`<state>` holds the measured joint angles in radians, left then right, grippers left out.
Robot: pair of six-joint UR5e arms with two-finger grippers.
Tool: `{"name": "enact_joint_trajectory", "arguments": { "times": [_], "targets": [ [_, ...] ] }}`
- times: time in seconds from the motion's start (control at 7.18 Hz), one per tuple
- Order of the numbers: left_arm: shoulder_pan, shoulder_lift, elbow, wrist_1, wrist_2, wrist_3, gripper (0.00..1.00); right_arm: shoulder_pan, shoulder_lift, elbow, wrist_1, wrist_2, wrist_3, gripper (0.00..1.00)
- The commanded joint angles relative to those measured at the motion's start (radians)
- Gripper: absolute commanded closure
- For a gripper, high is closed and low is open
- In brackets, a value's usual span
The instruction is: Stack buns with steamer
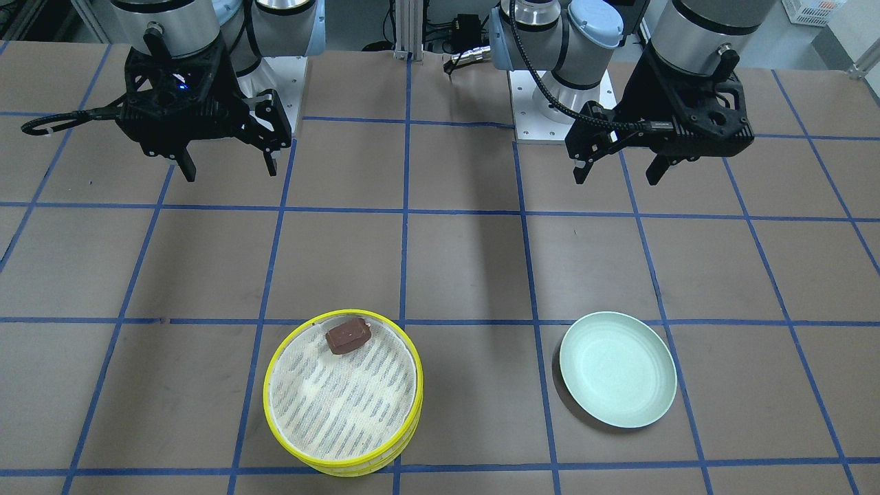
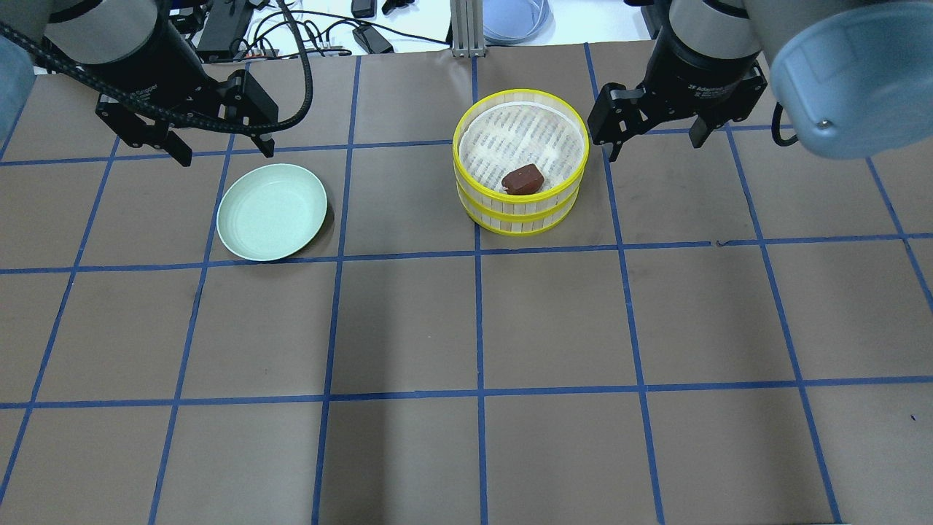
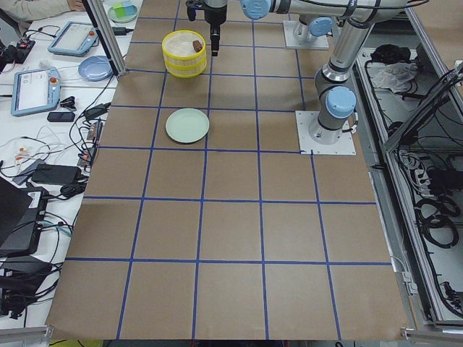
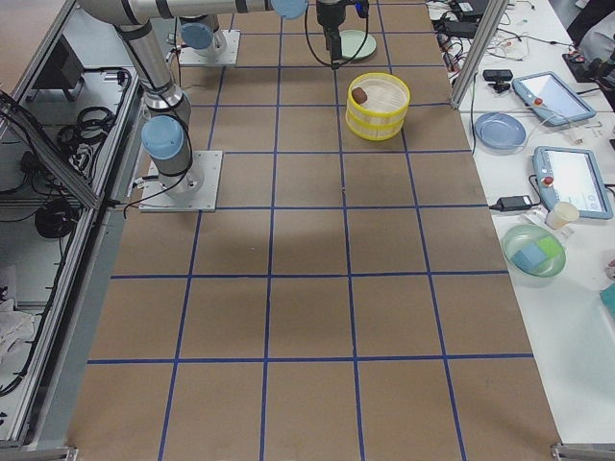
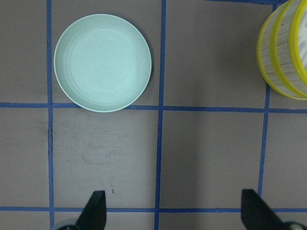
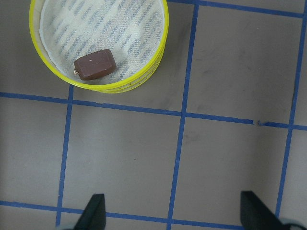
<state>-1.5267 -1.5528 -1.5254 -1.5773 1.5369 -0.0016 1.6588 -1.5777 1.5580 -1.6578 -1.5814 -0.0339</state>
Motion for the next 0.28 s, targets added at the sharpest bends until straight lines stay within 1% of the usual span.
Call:
{"name": "enact_joint_trajectory", "arguments": {
  "times": [0.0,0.14],
  "targets": [
    [0.005,0.011,-0.001,-0.029,0.005,0.006,0.0,-0.004,0.001,0.001,0.0,0.006,0.0,0.0],
    [0.005,0.013,-0.001,-0.032,0.008,0.006,0.0,-0.004,0.002,0.001,0.0,0.007,0.0,0.0]
  ]
}}
